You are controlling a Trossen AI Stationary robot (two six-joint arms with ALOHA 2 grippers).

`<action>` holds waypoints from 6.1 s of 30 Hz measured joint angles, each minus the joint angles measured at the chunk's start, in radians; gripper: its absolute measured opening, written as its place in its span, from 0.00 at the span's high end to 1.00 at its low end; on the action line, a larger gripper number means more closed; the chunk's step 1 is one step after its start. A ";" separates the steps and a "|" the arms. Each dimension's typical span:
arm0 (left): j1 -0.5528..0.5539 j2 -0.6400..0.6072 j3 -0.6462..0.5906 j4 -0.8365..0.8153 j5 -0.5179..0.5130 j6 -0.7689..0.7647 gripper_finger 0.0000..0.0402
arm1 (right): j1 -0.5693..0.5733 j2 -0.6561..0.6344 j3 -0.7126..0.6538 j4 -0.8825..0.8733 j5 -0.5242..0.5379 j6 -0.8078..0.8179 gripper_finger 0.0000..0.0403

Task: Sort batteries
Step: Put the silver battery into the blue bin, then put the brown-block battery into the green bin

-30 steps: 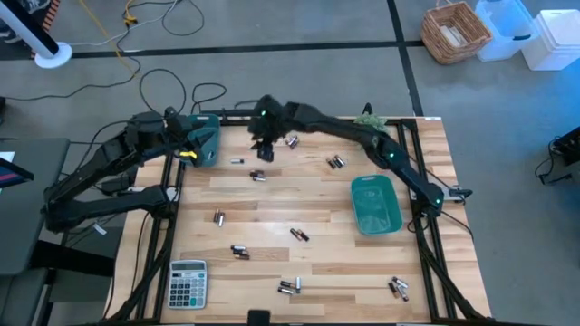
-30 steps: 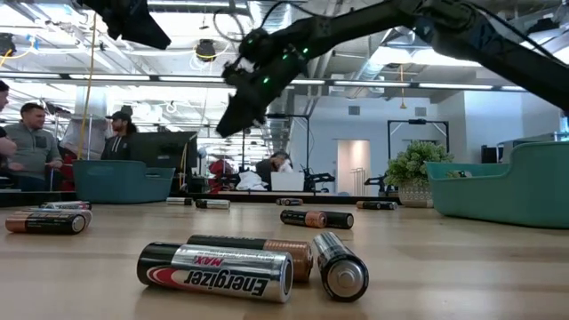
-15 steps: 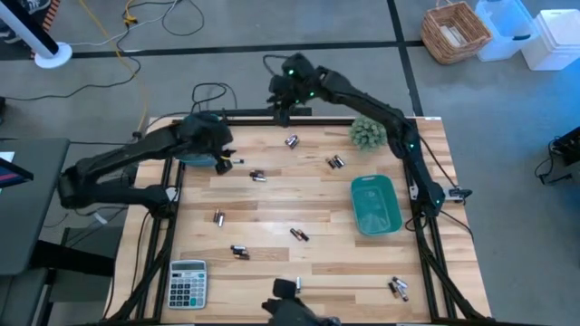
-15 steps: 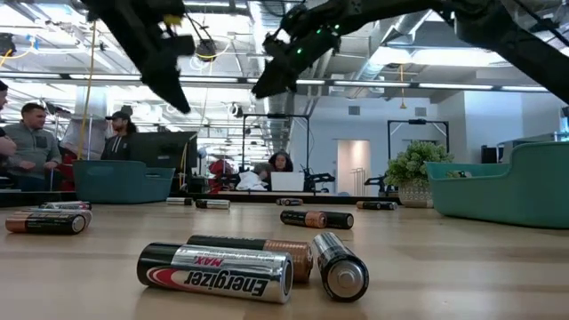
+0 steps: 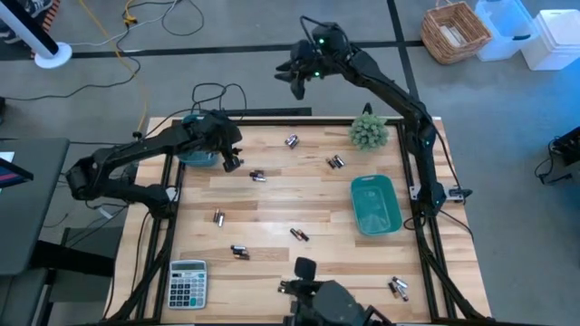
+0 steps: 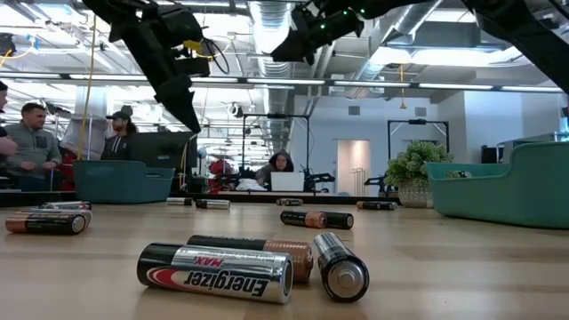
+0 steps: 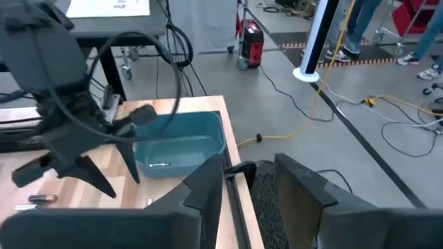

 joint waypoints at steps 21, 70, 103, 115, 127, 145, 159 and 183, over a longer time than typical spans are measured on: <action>0.009 0.000 0.000 0.043 0.003 -0.006 0.58 | 0.083 -0.329 -0.686 0.628 0.164 0.070 0.76; 0.095 0.456 0.001 -0.017 0.033 0.210 0.58 | 0.197 -1.062 -1.979 1.261 0.485 0.289 0.78; 0.103 0.442 0.060 -0.061 0.031 0.133 0.91 | 0.195 -1.062 -1.979 1.284 0.485 0.289 0.78; 0.103 0.276 0.109 -0.137 -0.014 0.026 0.91 | 0.195 -1.062 -1.979 1.284 0.485 0.289 0.78; 0.235 0.095 0.111 -0.271 -0.251 -0.190 0.91 | 0.195 -1.061 -1.979 1.284 0.485 0.289 0.78; 0.366 0.096 0.067 -0.302 -0.247 -0.189 0.67 | 0.197 -1.061 -1.979 1.292 0.485 0.297 0.78; 0.214 0.016 0.067 -0.265 -0.006 -0.103 0.64 | 0.197 -1.061 -1.979 1.292 0.485 0.290 0.78; -0.396 0.017 0.036 -0.369 -0.081 -0.256 0.64 | 0.287 -1.059 -1.979 1.289 0.484 0.348 0.69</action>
